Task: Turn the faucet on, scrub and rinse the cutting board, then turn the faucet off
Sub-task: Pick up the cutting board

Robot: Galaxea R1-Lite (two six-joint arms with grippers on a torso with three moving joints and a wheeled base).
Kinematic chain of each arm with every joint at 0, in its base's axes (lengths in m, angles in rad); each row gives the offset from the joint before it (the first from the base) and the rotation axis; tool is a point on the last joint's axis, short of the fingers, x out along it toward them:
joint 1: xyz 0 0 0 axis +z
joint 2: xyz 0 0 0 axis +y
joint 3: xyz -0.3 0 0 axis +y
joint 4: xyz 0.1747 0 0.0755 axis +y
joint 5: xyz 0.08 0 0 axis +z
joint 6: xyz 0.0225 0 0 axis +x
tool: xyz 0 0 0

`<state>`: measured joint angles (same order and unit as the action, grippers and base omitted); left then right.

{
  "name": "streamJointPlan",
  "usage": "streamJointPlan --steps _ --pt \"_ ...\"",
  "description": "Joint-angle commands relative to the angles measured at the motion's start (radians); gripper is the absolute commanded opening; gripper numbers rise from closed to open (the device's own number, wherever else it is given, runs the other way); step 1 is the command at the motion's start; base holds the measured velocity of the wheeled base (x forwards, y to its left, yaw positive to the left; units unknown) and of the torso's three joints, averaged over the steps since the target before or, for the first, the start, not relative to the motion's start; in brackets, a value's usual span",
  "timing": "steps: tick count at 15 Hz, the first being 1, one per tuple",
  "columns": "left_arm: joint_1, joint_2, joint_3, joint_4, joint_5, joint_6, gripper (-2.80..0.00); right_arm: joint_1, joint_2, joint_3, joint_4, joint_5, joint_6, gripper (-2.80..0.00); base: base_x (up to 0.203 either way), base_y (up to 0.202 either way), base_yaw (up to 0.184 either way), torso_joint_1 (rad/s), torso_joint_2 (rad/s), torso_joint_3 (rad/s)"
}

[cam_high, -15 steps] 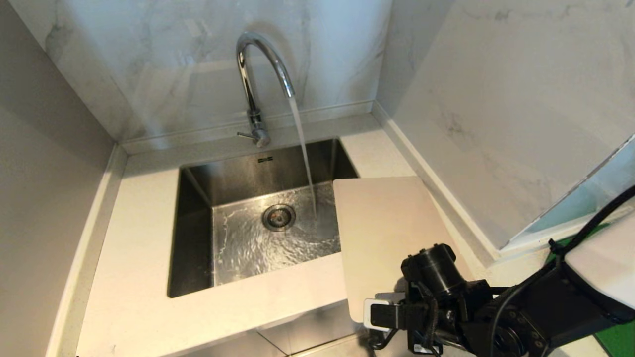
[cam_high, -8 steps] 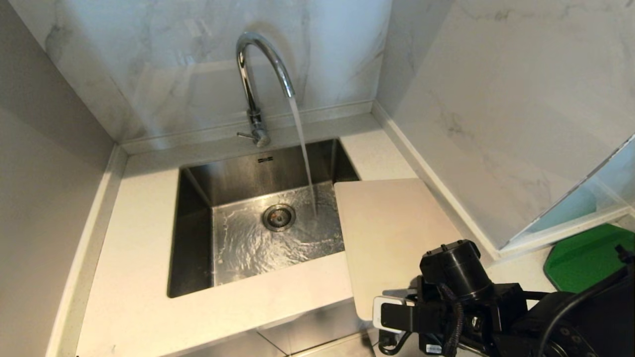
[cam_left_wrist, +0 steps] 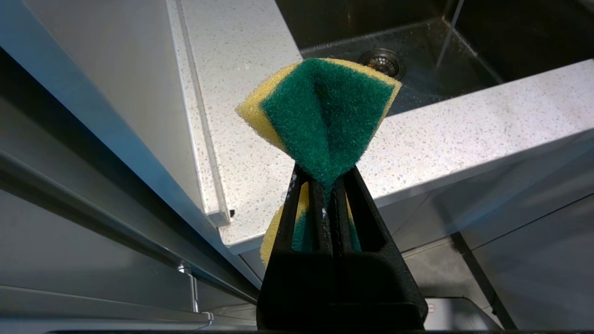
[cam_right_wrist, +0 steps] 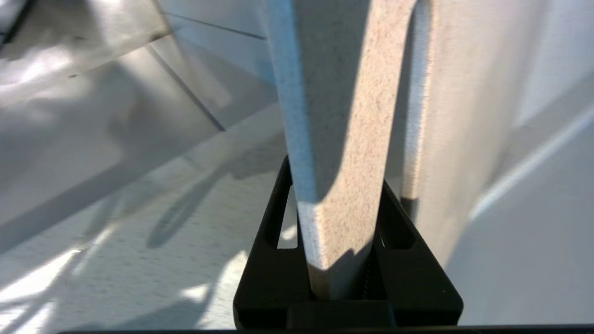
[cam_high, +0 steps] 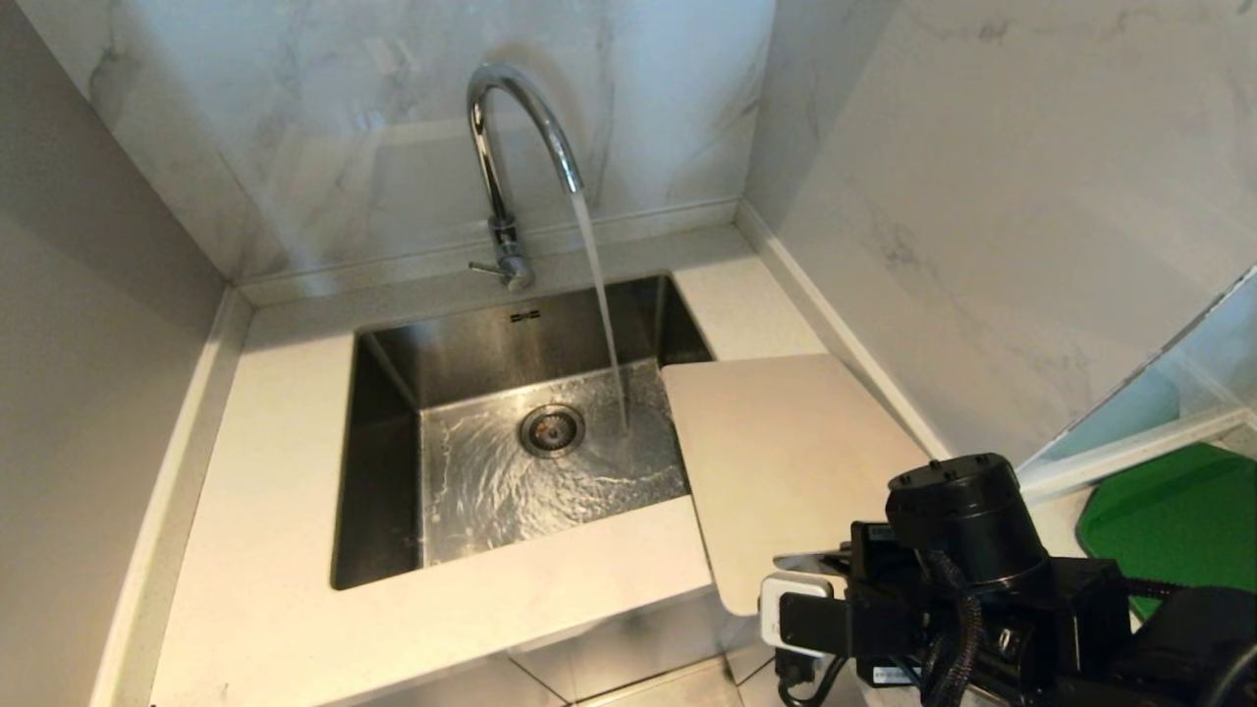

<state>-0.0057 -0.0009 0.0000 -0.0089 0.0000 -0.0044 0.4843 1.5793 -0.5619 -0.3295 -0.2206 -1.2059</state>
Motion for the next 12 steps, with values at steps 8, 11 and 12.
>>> streamJointPlan --steps 8,11,12 --pt "0.000 0.001 0.002 0.000 0.000 0.000 -2.80 -0.001 -0.147 -0.008 -0.030 -0.011 -0.138 -2.80 0.000 0.000 0.000 0.000 0.00 0.000" --pt "0.000 0.001 0.002 0.000 0.000 0.000 -2.80 -0.003 -0.153 -0.003 -0.129 -0.011 -0.225 -2.80 0.000 0.000 0.000 0.000 0.00 0.000" --pt "0.000 0.001 0.002 0.000 0.000 0.000 -2.80 -0.003 -0.156 -0.003 -0.135 -0.011 -0.236 -2.80 0.000 0.000 0.000 0.000 0.00 0.000"
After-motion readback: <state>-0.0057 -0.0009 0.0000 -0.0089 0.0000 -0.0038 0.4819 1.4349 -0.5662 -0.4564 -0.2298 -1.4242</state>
